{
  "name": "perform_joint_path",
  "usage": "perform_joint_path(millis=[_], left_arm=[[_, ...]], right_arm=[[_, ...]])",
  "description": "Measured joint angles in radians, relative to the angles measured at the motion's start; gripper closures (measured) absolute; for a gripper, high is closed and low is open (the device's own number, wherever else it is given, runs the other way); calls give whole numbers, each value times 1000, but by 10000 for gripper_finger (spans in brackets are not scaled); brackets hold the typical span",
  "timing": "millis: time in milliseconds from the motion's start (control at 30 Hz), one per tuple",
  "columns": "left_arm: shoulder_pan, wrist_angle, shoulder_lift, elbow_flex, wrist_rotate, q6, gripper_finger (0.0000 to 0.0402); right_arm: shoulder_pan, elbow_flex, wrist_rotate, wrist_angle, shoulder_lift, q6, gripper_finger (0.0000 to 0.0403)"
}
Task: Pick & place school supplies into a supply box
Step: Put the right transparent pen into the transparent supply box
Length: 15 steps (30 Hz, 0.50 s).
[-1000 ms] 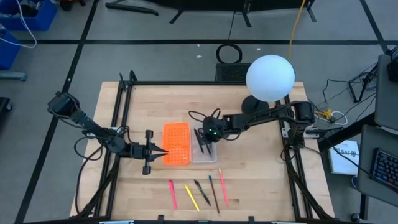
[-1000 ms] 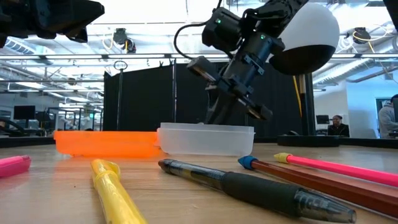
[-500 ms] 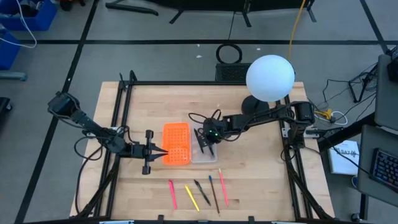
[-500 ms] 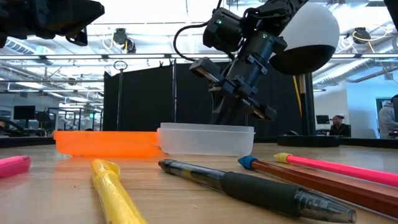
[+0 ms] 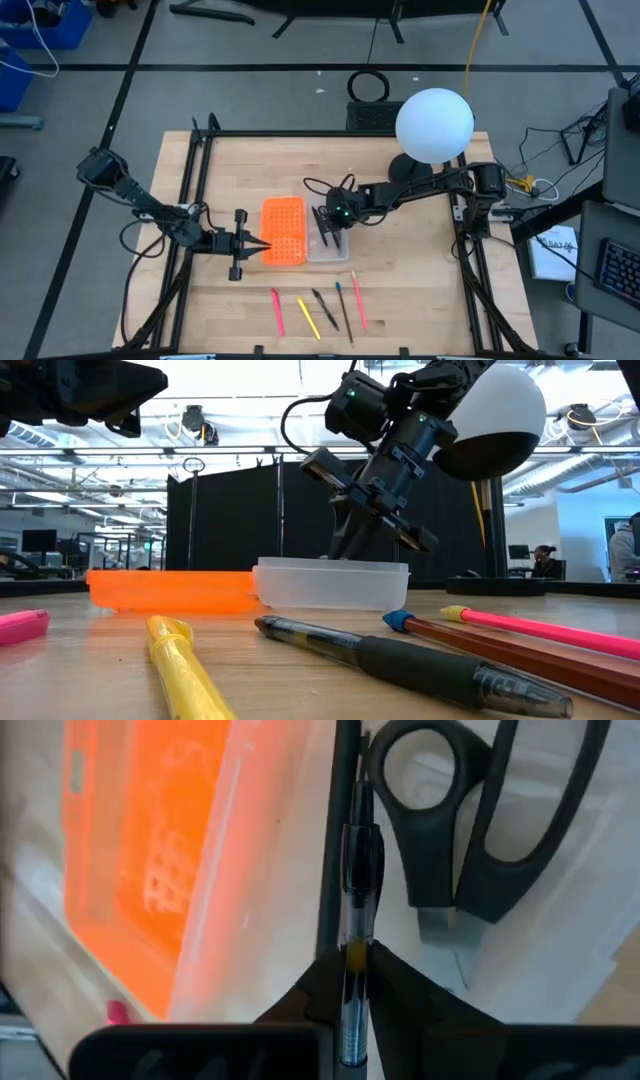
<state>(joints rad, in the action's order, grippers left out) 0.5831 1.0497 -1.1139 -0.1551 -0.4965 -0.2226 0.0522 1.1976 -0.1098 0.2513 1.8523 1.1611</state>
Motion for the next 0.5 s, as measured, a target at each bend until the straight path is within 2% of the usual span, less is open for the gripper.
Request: perform_joint_path(millis=[233,500], left_arm=[[0,0,0,0,0,0,366],[0,0,0,0,0,-2,366]], right_arm=[[29,-1,-26,9,15,35,375],[53,0,-18,-112,76,-1,372]])
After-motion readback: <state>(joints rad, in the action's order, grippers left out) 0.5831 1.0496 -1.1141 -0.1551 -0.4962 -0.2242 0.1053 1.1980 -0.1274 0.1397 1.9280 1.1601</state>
